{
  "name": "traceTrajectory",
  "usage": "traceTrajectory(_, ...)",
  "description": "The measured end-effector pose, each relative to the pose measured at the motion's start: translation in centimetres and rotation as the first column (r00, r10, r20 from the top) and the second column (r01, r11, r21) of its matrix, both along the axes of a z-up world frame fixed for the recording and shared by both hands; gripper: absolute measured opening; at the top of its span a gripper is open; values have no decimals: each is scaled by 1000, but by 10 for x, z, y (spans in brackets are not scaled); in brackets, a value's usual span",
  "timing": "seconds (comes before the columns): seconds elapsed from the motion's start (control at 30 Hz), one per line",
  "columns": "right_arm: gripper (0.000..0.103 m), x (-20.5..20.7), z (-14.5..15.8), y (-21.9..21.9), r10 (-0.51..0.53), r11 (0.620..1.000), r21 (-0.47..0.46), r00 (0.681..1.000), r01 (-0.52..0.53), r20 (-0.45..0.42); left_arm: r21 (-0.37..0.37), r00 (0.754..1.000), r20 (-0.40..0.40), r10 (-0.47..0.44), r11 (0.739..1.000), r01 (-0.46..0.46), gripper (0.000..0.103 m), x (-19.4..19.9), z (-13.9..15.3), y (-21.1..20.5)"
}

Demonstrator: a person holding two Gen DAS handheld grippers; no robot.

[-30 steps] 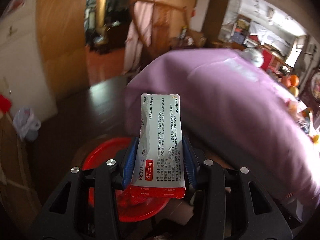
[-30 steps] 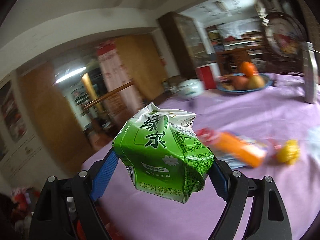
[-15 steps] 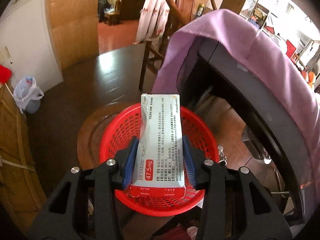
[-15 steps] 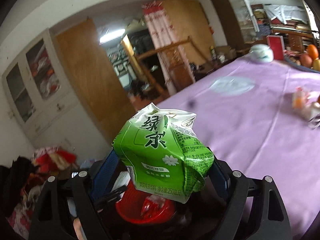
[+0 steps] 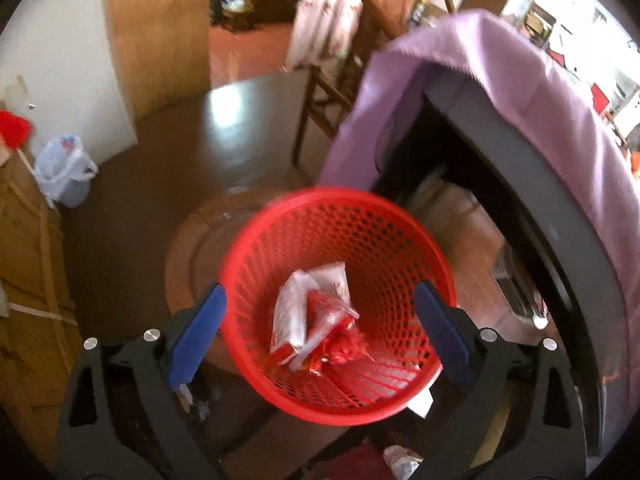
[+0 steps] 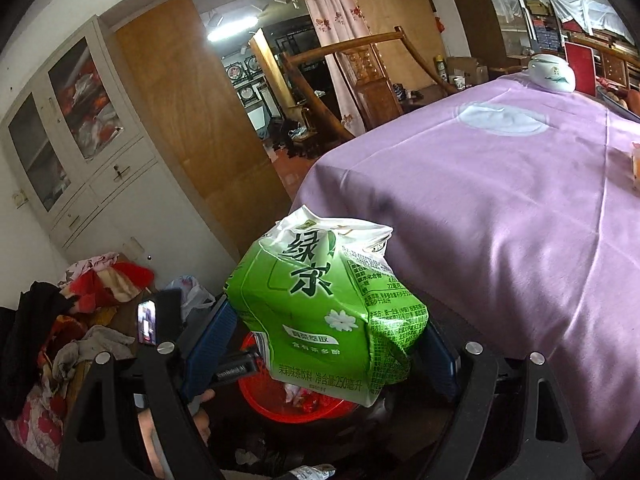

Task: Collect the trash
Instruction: 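Carry the medicine box and carton down to the red wastebasket and release both, then raise both tools back over the table toward the remaining trash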

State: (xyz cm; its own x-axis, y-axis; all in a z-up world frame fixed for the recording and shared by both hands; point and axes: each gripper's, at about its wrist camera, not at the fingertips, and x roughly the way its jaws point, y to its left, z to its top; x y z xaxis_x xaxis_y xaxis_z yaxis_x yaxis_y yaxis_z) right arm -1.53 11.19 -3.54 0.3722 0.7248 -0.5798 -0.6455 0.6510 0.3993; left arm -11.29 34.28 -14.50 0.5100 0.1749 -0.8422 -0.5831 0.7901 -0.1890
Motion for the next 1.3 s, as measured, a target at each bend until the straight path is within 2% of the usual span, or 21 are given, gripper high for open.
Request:
traceTrajectory(0.13,84,-3,-10,12,26,999,-21,1000,-27,-16,25,986,53,161,986,-162,94,-24,15,20)
traceTrajectory(0.27,84,-6,-22,34,70,996,-48,996,-73,-45,48,945,89,316,946,-321,95,-46,23,42)
traceTrajectory(0.37,84,-8,-32,56,110,991,-68,992,-114,-62,22,927,109,358,932,-363,95,-51,24,53)
traceTrajectory(0.6,85,-5,-54,102,171,972,-146,981,-184,-94,6,933,72,354,935,-355,95,-44,14,60)
traceTrajectory(0.73,88,-7,-57,105,169,972,-149,981,-182,-92,5,940,76,334,942,-335,95,-42,14,57)
traceTrajectory(1.03,88,-11,-33,71,102,988,-116,994,-105,-33,21,953,89,288,956,-291,95,-35,19,41)
traceTrajectory(1.3,89,-22,-2,28,22,997,-70,999,-20,27,48,964,138,227,971,-236,95,-35,34,24)
